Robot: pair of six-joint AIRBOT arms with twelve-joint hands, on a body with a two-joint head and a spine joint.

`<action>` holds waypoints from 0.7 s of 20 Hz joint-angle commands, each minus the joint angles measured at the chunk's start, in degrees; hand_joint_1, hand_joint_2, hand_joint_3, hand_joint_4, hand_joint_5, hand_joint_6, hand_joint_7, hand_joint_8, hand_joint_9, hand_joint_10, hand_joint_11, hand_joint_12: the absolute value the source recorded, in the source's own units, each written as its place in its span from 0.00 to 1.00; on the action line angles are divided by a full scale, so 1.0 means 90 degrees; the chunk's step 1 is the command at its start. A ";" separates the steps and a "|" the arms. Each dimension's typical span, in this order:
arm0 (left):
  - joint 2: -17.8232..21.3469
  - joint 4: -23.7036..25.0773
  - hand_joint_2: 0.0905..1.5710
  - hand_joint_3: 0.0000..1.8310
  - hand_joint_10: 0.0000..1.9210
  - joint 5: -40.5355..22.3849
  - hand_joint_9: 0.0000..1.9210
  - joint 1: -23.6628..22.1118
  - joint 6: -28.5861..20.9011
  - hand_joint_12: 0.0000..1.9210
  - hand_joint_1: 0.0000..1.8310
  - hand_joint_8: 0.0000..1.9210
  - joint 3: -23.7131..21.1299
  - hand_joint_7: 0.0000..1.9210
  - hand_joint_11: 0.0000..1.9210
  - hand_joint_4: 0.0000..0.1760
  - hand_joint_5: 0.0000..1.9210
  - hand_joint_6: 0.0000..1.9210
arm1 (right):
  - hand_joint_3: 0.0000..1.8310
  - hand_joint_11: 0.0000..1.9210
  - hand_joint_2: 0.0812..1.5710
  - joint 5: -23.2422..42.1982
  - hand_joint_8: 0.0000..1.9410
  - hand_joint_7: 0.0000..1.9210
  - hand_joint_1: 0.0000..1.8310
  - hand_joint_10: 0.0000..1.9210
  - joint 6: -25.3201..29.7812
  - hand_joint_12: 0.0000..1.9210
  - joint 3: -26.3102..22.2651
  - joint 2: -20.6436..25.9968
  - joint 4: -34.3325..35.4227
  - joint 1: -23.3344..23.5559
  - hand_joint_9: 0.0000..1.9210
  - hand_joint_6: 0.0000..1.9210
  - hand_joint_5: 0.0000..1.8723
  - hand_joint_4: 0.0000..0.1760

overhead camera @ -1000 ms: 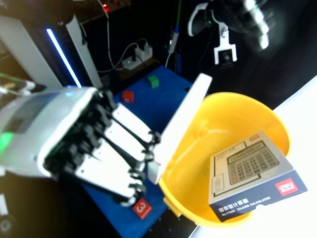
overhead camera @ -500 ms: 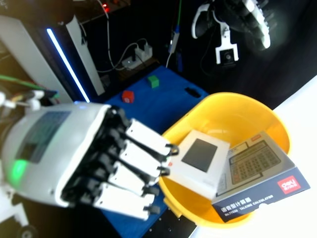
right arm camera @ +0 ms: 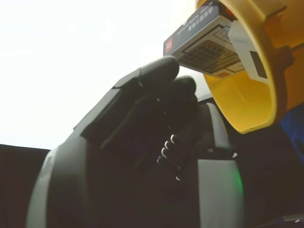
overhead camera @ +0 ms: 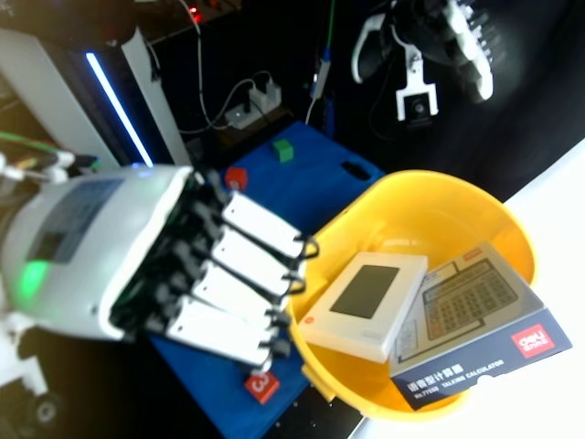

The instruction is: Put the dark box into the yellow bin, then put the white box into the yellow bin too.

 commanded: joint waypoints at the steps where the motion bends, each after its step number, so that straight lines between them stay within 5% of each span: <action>1: -0.0006 -0.0355 0.64 0.00 0.00 -0.0669 0.23 -0.0044 -0.0039 0.01 0.52 0.01 0.0031 0.21 0.24 0.00 0.15 0.00 | 0.00 0.48 0.70 0.0771 0.51 0.56 0.69 0.05 0.0002 0.47 -0.0021 0.0042 0.0039 0.0108 0.67 0.54 0.44 0.00; 3: 0.0022 -0.0446 0.64 0.00 0.01 -0.0678 0.24 0.0023 -0.0039 0.02 0.51 0.01 0.0033 0.22 0.25 0.00 0.16 0.00 | 0.00 0.32 0.71 0.0771 0.50 0.56 0.69 0.00 0.0002 0.46 -0.0125 0.0143 -0.0044 0.0216 0.56 0.59 0.41 0.00; 4: 0.0043 -0.0485 0.64 0.00 0.01 -0.0684 0.25 0.0058 -0.0041 0.02 0.51 0.01 0.0028 0.23 0.25 0.00 0.17 0.00 | 0.00 0.31 0.68 0.0771 0.48 0.54 0.73 0.01 0.0002 0.45 -0.0191 0.0200 -0.0091 0.0275 0.56 0.24 0.39 0.00; 5: 0.0059 -0.0500 0.63 0.00 0.01 -0.0685 0.26 0.0081 -0.0041 0.02 0.51 0.00 0.0022 0.24 0.26 0.00 0.18 0.00 | 0.00 0.30 0.67 0.0771 0.46 0.55 0.74 0.01 0.0002 0.46 -0.0245 0.0244 -0.0111 0.0305 0.55 0.08 0.42 0.00; 6: 0.0085 -0.0526 0.63 0.00 0.00 -0.0691 0.26 0.0115 -0.0041 0.02 0.51 0.00 0.0007 0.25 0.26 0.00 0.18 0.00 | 0.00 0.33 0.64 0.0775 0.19 0.49 0.67 0.00 0.0002 0.46 -0.0338 0.0330 -0.0151 0.0351 0.55 0.02 0.42 0.00; 8: 0.0152 -0.0547 0.63 0.00 0.01 -0.0707 0.28 0.0137 -0.0037 0.03 0.52 0.01 -0.0042 0.26 0.29 0.00 0.19 0.00 | 0.00 0.36 0.62 0.0793 0.02 0.47 0.64 0.00 0.0002 0.43 -0.0471 0.0461 -0.0287 0.0468 0.52 0.00 0.37 0.00; 10: 0.0254 -0.0630 0.62 0.00 0.00 -0.0768 0.27 0.0200 0.0007 0.03 0.53 0.00 -0.0123 0.25 0.27 0.00 0.20 0.01 | 0.00 0.28 0.61 0.0799 0.00 0.46 0.63 0.00 0.0001 0.42 -0.0649 0.0633 -0.0431 0.0609 0.48 0.00 0.34 0.00; 14: 0.0481 -0.0774 0.64 0.00 0.00 -0.0887 0.27 0.0349 0.0105 0.02 0.53 0.00 -0.0289 0.26 0.25 0.00 0.19 0.00 | 0.00 0.32 0.56 0.0799 0.00 0.44 0.60 0.00 -0.0012 0.37 -0.0908 0.0884 -0.0627 0.0781 0.48 0.00 0.31 0.00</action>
